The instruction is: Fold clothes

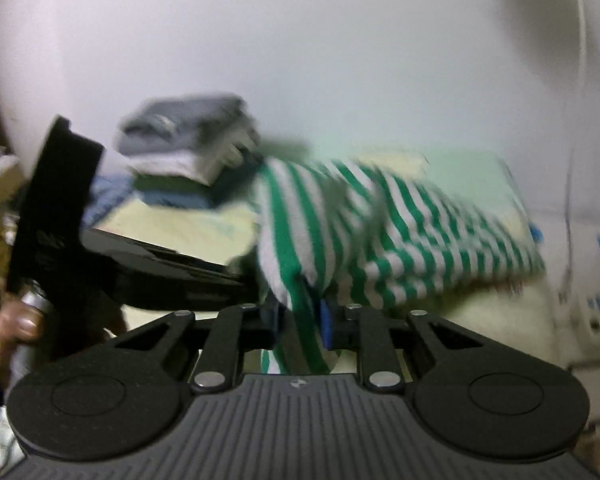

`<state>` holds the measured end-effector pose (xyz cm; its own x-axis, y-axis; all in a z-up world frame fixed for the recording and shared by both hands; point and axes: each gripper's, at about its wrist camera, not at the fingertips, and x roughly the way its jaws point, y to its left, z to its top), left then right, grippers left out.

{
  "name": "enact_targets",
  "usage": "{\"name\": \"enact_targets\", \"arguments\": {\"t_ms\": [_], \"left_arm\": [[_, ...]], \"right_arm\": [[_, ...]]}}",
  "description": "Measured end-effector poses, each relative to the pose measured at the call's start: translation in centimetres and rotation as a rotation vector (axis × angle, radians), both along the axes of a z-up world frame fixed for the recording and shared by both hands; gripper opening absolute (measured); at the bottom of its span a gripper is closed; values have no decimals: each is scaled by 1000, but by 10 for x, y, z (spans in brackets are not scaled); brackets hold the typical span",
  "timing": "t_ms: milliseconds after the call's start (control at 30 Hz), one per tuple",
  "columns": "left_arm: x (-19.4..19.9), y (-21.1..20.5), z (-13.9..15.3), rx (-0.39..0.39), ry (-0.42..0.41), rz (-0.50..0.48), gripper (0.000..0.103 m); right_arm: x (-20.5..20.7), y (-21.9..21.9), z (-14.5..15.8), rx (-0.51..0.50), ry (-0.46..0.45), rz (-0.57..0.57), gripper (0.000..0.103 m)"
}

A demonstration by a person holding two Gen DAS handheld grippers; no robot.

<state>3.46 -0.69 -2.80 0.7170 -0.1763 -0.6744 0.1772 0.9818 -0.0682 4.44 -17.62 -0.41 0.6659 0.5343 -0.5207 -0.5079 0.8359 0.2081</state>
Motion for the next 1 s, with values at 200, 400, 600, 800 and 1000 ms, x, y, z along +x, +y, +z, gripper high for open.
{"name": "enact_targets", "arguments": {"t_ms": [200, 400, 600, 800, 1000], "left_arm": [[-43, 63, 38, -33, -66, 52, 13], [-86, 144, 53, 19, -65, 111, 0], [-113, 200, 23, 2, 39, 42, 24], [-142, 179, 6, 50, 53, -158, 76], [-142, 133, -7, 128, 76, -278, 101]], "right_arm": [[-31, 13, 47, 192, -37, 110, 17], [-82, 65, 74, 302, -56, 262, 0], [-95, 116, 53, 126, -4, 70, 26], [-85, 79, -1, -39, 165, -383, 67], [-52, 16, -39, 85, 286, -693, 76]]}}
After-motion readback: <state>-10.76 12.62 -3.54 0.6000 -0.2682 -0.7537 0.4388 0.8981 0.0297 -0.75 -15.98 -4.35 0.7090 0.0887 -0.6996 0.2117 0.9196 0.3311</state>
